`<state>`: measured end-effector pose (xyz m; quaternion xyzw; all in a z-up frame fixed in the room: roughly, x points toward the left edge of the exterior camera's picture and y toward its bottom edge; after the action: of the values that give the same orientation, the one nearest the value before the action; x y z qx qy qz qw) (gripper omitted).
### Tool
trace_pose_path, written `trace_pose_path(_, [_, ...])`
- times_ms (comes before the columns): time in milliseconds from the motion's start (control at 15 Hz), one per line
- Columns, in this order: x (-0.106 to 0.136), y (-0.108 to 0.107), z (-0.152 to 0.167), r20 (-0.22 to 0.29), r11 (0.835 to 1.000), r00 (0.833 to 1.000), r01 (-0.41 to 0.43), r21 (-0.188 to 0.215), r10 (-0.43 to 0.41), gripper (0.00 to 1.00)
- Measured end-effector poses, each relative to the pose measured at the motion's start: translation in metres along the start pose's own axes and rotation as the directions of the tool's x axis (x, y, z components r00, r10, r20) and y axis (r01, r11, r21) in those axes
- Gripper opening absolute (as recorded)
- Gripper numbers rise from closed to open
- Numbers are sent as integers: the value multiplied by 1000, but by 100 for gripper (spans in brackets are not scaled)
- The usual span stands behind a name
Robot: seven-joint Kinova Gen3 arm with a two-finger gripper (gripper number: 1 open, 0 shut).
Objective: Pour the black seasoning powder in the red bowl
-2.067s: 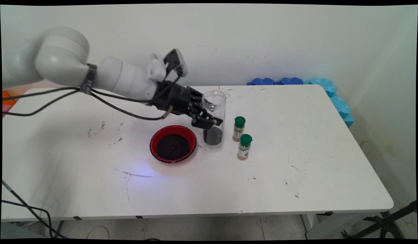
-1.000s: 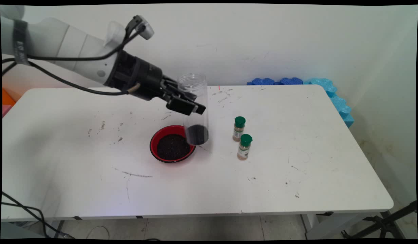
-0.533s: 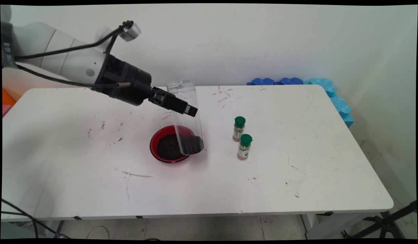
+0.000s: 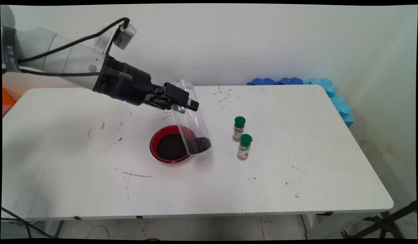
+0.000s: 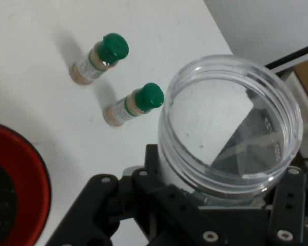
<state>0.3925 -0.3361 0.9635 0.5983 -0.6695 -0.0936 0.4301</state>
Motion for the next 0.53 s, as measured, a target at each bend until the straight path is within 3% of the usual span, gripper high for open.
trace_pose_path(200, [-3, -5, 3, 13, 992, 992, 125, -18, -125, 0])
trace_pose_path(533, [-10, -14, 8, 34, 948, 949, 316, -36, -314, 0])
